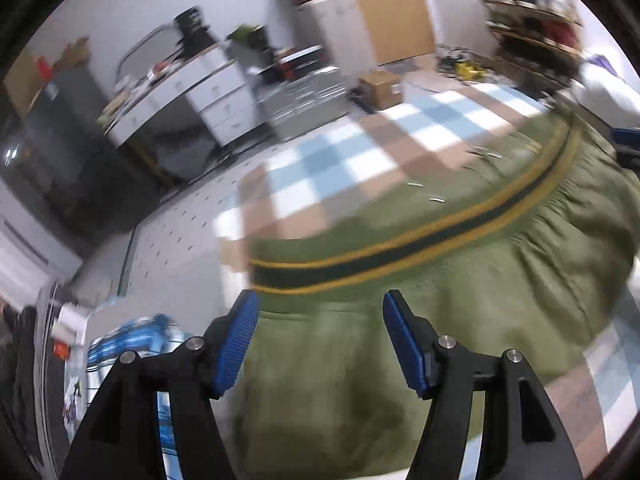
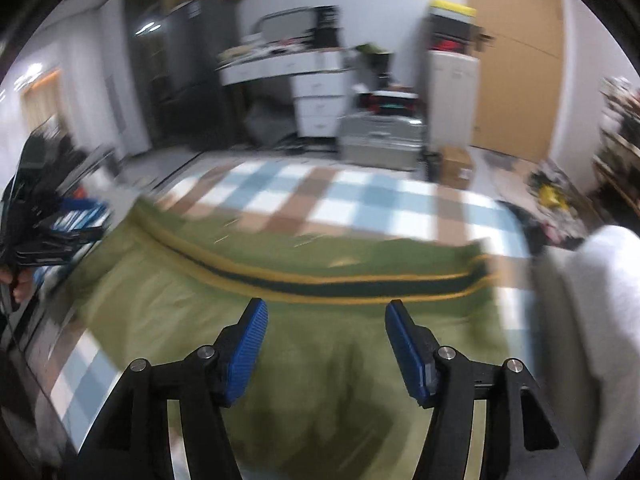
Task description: Fold large clothes
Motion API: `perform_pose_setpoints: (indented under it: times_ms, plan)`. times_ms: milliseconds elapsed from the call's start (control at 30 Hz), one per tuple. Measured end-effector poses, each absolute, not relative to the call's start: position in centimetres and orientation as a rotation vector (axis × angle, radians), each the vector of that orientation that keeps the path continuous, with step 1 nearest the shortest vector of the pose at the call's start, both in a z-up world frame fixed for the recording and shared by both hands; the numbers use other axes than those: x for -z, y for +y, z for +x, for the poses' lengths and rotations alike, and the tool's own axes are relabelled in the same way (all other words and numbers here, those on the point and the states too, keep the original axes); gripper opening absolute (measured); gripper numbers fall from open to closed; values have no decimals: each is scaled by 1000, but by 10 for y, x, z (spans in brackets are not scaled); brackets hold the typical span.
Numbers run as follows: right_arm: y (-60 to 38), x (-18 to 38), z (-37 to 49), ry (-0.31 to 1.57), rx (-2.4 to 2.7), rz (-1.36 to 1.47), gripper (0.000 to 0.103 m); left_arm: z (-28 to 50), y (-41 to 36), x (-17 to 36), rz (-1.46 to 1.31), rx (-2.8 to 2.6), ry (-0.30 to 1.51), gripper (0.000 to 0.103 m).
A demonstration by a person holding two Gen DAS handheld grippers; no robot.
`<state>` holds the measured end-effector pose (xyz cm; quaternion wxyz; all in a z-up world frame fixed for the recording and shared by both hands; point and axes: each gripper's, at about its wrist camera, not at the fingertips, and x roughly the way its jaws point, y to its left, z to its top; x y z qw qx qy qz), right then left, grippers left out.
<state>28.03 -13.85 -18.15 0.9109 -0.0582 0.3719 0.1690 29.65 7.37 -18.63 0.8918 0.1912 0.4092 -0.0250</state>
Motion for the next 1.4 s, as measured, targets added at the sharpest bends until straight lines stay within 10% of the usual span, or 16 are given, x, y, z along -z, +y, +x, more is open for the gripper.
perform_pose_setpoints:
  times_ms: [167, 400, 767, 900, 1400]
  plan:
    - [-87, 242, 284, 879, -297, -236, 61, 304, 37, 249, 428, 88, 958, 62]
    - [-69, 270, 293, 916, -160, -345, 62, 327, 74, 267, 206, -2, 984, 103]
    - [-30, 283, 286, 955, -284, -239, 77, 309, 80, 279, 67, -14, 831, 103]
    - [-45, 262, 290, 974, -307, -169, 64, 308, 82, 279, 33, 6, 834, 103]
    - [-165, 270, 313, 1030, 105, -99, 70, 293, 88, 278, -27, 46, 836, 102]
